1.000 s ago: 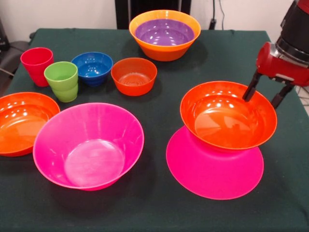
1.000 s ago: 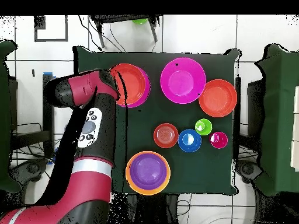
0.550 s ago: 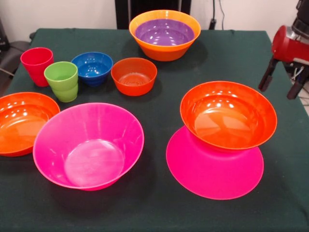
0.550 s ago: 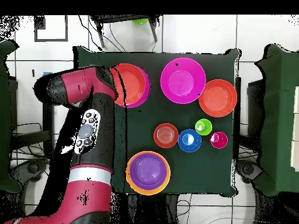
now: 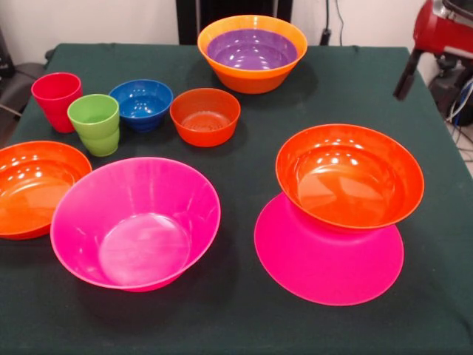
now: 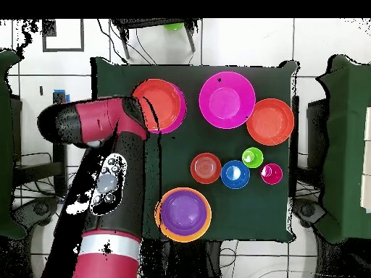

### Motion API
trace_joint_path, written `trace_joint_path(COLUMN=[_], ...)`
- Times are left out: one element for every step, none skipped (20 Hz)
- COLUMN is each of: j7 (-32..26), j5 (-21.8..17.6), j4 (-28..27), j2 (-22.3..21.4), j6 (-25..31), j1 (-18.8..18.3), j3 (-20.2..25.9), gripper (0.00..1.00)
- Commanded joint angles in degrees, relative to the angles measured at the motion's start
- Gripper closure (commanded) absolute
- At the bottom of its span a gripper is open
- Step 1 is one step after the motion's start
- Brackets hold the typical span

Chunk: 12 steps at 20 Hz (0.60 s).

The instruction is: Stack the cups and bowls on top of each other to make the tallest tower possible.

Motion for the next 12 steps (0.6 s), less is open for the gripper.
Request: trace_joint_path(j7=[7.4,7.9,9.0,9.6,10.3,10.6,11.1,11.2,11.5,11.8,11.8,11.8], j5=[1.6,1.9,2.4,2.8,3.0,3.3,3.6,3.8,4.1,4.2,4.1,4.1], j4=[16.2,17.4,19.4,20.5,22.3,23.2,25.0,25.7,27.3,27.9,28.9,29.8], j2=[-4.9,-5.3,-6.4,-7.0,-8.1,-8.7,-9.8,-10.3,-11.1,-11.2,-11.4,-11.6], j6=[4.2,3.8,3.8,3.8,3.8,3.8,3.6,3.5,2.6,2.0,0.9,-0.1], j1=[2.2,2.4,2.9,3.2,3.8,4.1,4.6,4.8,5.2,5.7,6.0,6.3], j3=[3.0,2.8,2.3,2.0,1.3,1.0,0.5,0.2,-0.2,-0.5,-0.8,-1.2], gripper=[0.0,0.0,0.0,0.0,0.0,0.0,0.0,0.0,0.0,0.0,0.0,0.0])
